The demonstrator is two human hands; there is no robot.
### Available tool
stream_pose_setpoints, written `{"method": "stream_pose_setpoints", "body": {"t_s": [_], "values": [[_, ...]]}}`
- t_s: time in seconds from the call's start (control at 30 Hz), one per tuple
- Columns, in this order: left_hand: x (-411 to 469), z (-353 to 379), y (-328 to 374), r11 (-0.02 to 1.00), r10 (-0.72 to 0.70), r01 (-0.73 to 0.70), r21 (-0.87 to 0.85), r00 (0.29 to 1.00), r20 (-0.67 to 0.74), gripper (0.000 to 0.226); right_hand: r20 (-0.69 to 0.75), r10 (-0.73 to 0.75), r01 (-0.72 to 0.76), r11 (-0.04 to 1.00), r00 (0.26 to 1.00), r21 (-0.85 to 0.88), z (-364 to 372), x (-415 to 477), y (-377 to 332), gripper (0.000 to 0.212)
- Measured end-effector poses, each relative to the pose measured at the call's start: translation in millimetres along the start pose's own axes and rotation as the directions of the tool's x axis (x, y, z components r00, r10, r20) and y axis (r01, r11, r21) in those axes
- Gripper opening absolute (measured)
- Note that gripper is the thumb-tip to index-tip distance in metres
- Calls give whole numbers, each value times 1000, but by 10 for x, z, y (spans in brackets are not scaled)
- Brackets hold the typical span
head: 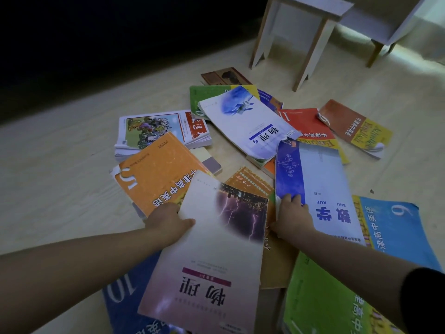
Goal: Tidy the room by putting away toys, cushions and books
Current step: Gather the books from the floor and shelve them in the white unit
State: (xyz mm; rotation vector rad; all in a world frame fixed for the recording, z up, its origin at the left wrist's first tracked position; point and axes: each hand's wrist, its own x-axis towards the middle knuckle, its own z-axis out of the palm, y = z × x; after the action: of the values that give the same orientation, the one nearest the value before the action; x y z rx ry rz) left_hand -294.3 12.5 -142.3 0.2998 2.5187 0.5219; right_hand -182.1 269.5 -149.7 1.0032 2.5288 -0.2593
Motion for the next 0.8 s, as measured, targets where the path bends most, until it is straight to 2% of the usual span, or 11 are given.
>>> {"method": "stream_pose_setpoints", "body": {"t_s": [0.1,0.17,0.33,0.5,0.6,0.8], "values": [[-36,47,2,1000,22,-22,20,999,-35,28,39,30,-31,999,999,16,6,11,13,94],[-60,31,18,999,42,-41,27,998,-49,25,43,51,-52,998,998,28,-2,26,33,95],[9,-55,-53,999,38,-38,5,999,-16,27,-41,-22,20,998,999,-61,24,46,171,62],[54,-51,-83,1000,-15,15,13,1000,-11,27,-129,-115,110,993,985,-46,-82,64,226,26],[45,-40,-51,999,-48,48,-7,999,-6,28,-182,-115,111,993,977,-30,-215,14,292,8],[-20,-64,-3,993,-101,98,-58,994,-45,32,-326,-76,109,991,942,83,-532,-166,457,6]]}}
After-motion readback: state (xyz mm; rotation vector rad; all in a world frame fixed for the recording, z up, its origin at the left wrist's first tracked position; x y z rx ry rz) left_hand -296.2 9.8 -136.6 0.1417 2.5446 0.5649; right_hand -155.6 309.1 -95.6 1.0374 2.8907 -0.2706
